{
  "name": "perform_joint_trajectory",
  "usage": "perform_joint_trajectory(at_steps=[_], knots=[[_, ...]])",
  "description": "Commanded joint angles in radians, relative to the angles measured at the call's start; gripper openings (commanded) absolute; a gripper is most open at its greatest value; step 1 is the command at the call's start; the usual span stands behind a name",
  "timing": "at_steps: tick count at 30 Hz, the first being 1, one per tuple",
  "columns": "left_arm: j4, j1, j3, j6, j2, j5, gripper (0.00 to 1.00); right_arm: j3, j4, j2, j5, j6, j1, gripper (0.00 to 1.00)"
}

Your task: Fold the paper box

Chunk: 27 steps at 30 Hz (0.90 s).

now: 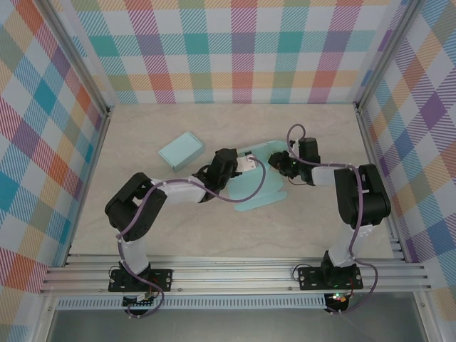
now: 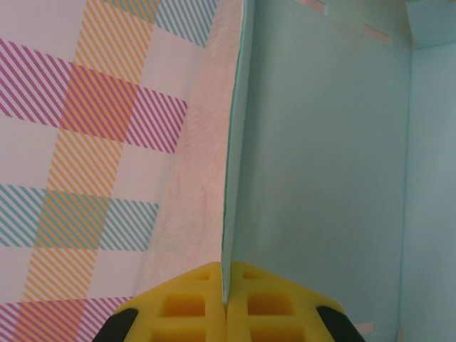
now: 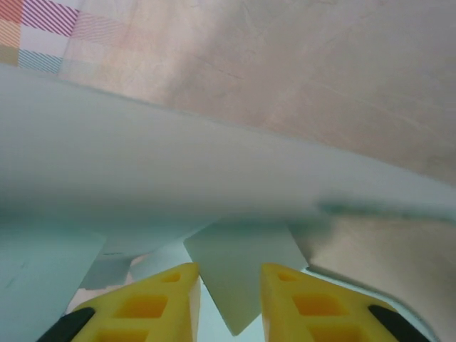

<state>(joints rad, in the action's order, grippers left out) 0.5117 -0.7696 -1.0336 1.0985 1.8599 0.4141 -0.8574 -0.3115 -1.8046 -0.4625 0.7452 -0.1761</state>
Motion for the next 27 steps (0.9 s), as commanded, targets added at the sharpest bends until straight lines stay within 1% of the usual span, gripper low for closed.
perform_joint_trajectory(at_steps=[1,6,9,12,17,22,27], knots=[[0.124,-0.035,0.023,0.124,0.053,0.066,0.0,0.024,0.04,0.037,-0.037,-0.044,0.038,0.29],[0.234,-0.059,0.031,0.251,0.138,0.128,0.0,0.049,0.016,0.038,-0.111,-0.048,0.08,0.31],[0.238,-0.069,0.04,0.262,0.132,0.125,0.0,0.077,0.028,0.078,-0.105,-0.067,0.1,0.36],[0.239,-0.073,0.032,0.265,0.131,0.133,0.0,0.101,0.067,0.134,-0.089,-0.093,0.129,0.38],[0.323,-0.075,0.045,0.328,0.138,0.147,0.0,0.101,0.134,0.209,-0.084,-0.125,0.206,0.4],[0.423,-0.083,0.055,0.405,0.163,0.153,0.0,0.035,0.173,0.206,-0.093,-0.14,0.288,0.4],[0.496,-0.088,0.064,0.448,0.191,0.156,0.0,-0.148,0.27,0.071,-0.092,-0.197,0.315,0.4]])
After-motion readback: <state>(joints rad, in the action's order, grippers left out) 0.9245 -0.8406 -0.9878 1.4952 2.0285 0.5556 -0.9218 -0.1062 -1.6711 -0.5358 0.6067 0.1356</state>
